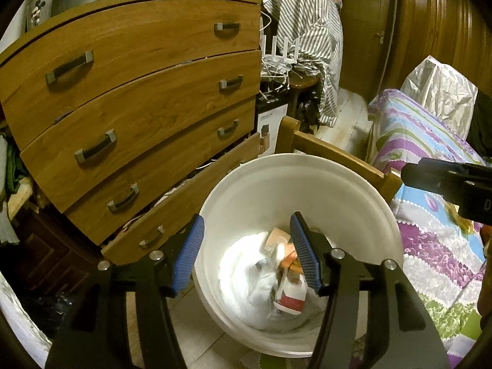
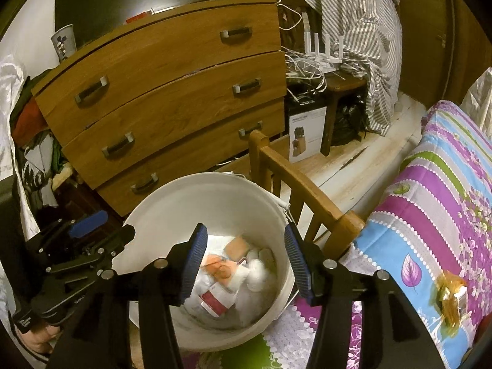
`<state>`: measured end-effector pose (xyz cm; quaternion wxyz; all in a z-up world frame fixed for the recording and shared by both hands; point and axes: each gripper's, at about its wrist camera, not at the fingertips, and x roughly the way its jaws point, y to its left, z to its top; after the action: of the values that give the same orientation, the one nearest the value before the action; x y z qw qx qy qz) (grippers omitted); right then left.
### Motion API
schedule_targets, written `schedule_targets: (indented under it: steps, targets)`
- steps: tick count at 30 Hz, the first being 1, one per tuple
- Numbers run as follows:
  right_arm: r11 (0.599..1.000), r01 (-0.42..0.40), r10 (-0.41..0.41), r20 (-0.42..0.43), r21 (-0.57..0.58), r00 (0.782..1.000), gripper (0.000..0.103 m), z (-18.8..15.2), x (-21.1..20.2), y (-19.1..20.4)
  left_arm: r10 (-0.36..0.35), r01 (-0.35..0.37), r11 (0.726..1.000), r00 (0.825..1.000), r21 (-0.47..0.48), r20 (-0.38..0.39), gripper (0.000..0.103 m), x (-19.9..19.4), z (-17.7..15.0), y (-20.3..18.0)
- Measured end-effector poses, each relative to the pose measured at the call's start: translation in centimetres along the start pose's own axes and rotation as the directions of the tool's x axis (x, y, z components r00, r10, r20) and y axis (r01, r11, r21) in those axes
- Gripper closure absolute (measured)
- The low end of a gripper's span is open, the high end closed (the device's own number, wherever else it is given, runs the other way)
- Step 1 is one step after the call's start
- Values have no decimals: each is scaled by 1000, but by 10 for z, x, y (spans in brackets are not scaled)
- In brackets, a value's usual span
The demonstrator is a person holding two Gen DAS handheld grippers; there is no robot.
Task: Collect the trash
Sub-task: 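Open both grippers to drop the paper cup and cloth into the bucket, then move both tools back over the trash on the bed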
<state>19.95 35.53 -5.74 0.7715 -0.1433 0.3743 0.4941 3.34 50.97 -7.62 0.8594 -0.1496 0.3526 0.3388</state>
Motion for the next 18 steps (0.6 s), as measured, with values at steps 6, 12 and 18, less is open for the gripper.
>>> schedule_targets:
  steps: [6, 12, 18]
  targets:
    - [1000, 1, -2, 23, 12, 1000, 49, -11, -19, -4, -5, 5, 1000, 1000, 8, 10, 47, -8, -2, -6]
    - [1000, 13, -15, 99, 21, 995, 48, -35, -64, -11, -29, 28, 999, 999, 28, 32, 47, -24, -5, -23]
    - [997, 66, -74, 188, 48, 979, 35, -82, -124, -34, -94, 91, 993, 995, 71, 41, 47, -36, -12, -58]
